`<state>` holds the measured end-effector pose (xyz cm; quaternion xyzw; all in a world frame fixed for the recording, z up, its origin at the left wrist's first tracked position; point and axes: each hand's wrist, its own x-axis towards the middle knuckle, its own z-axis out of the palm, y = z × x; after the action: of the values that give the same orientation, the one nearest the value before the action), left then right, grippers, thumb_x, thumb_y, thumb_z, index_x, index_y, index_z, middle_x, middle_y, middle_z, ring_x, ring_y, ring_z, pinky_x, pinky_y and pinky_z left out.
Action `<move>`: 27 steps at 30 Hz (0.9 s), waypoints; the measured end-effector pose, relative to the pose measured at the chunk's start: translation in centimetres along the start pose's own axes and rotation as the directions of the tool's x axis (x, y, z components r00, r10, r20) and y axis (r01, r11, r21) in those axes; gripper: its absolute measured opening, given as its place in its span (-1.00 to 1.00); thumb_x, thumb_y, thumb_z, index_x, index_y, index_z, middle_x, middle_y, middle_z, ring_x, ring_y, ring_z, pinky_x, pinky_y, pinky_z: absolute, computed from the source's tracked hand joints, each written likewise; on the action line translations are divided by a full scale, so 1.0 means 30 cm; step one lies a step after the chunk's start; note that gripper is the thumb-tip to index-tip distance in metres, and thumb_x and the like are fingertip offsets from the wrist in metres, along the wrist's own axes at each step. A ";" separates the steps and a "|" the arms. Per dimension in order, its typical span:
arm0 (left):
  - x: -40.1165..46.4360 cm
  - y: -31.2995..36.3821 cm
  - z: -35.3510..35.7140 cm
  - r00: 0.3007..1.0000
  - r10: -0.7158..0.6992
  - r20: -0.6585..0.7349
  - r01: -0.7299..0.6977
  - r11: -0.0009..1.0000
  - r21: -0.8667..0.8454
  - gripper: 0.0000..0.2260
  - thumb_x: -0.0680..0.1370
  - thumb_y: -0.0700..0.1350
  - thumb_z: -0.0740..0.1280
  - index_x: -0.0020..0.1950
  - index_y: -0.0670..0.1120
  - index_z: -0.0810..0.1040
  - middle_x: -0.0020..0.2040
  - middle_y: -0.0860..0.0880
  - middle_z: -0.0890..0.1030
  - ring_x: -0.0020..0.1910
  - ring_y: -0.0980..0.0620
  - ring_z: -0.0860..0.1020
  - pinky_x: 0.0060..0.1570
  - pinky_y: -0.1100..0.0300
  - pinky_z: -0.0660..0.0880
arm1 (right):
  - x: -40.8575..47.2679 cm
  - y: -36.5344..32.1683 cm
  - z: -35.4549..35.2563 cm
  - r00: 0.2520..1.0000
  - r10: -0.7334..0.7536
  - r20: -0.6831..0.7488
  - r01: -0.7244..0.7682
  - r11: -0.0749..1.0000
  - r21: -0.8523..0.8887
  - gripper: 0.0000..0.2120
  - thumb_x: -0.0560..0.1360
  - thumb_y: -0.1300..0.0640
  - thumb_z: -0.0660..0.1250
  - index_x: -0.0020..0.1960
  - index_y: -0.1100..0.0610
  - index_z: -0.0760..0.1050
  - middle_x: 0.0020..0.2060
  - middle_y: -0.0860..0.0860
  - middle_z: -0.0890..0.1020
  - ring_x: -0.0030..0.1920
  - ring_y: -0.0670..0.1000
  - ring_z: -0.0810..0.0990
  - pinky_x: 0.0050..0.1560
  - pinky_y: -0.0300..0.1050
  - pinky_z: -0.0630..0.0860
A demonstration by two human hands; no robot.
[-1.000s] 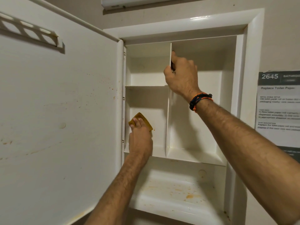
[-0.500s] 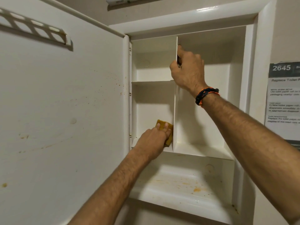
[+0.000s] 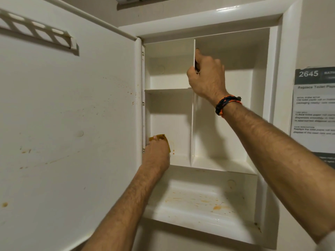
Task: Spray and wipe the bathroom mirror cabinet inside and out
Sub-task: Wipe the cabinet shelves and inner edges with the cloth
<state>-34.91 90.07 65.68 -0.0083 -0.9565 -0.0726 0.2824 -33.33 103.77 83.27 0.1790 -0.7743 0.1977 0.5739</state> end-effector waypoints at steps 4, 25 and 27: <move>0.012 0.035 -0.009 0.998 -0.040 0.045 0.039 0.999 0.011 -0.84 0.52 -0.26 0.29 0.09 -0.18 0.54 0.09 -0.12 0.56 0.07 -0.08 0.55 0.04 0.14 0.52 | 0.005 0.005 -0.002 1.000 0.001 0.024 -0.001 1.000 -0.002 -0.68 0.52 0.18 0.14 0.21 0.26 0.46 -0.40 -0.05 0.36 -0.20 0.11 0.33 -0.12 -0.14 0.23; -0.028 0.091 -0.134 0.891 0.308 0.333 -0.185 0.918 -0.351 -0.74 0.37 -0.43 0.09 -0.36 -0.12 0.42 -0.32 -0.08 0.44 -0.28 -0.04 0.42 -0.21 0.11 0.41 | 0.007 0.002 0.010 1.000 0.014 0.028 -0.012 0.999 -0.051 -0.59 0.50 0.19 0.12 0.32 0.23 0.39 -0.28 0.00 0.44 -0.18 0.10 0.34 -0.02 -0.07 0.34; -0.055 0.049 -0.156 0.871 0.351 0.344 -0.216 0.902 -0.375 -0.79 0.19 -0.38 -0.04 -0.39 -0.12 0.29 -0.34 -0.12 0.30 -0.31 -0.04 0.26 -0.24 0.08 0.26 | 0.005 0.004 0.015 1.000 0.004 0.015 -0.003 0.998 -0.060 -0.58 0.50 0.18 0.12 0.34 0.22 0.38 -0.28 -0.01 0.46 -0.18 0.11 0.34 -0.07 -0.10 0.26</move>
<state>-30.92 90.88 68.89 -0.2115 -0.9567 -0.1828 0.0816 -33.81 103.63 83.28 0.1617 -0.7845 0.1741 0.5728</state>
